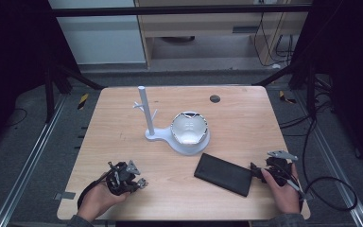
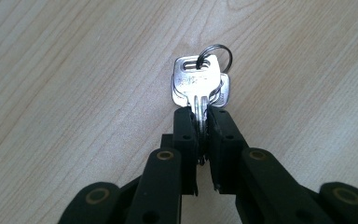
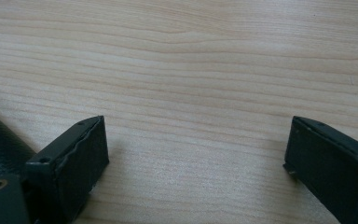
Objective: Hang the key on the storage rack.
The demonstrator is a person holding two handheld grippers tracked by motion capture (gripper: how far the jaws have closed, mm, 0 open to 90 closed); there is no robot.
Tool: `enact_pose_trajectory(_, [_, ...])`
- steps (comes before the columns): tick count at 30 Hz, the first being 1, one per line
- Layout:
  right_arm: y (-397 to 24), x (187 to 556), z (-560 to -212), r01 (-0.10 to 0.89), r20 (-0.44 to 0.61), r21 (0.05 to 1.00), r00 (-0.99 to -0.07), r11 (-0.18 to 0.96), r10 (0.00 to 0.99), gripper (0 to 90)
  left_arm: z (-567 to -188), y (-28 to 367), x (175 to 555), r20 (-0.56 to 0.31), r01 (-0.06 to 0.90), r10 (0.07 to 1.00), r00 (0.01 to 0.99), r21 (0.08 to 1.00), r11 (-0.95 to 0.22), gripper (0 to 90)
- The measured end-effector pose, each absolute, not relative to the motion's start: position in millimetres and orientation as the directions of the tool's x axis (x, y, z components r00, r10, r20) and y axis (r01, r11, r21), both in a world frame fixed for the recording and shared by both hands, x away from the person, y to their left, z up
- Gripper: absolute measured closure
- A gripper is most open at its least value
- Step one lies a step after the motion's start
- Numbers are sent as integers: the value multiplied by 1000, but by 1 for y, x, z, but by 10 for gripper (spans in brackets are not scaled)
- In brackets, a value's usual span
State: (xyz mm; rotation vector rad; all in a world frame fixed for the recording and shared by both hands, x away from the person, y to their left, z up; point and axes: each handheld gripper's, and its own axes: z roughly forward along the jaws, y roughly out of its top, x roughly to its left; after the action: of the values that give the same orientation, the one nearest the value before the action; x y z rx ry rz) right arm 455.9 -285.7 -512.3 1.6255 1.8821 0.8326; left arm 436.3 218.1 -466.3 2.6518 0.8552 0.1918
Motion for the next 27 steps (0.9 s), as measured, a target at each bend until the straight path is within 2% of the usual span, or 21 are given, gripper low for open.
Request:
enact_pose_trajectory(15, [-286,456,-512,672,13,734,-154,96,988,67,-463,226,438,1,562,605,796,369,-740,832])
enact_pose_trajectory(27, [-286,455,-512,672,13,734,-154,96,988,68,-438,237,436,5,553,615,788,432,-712,833])
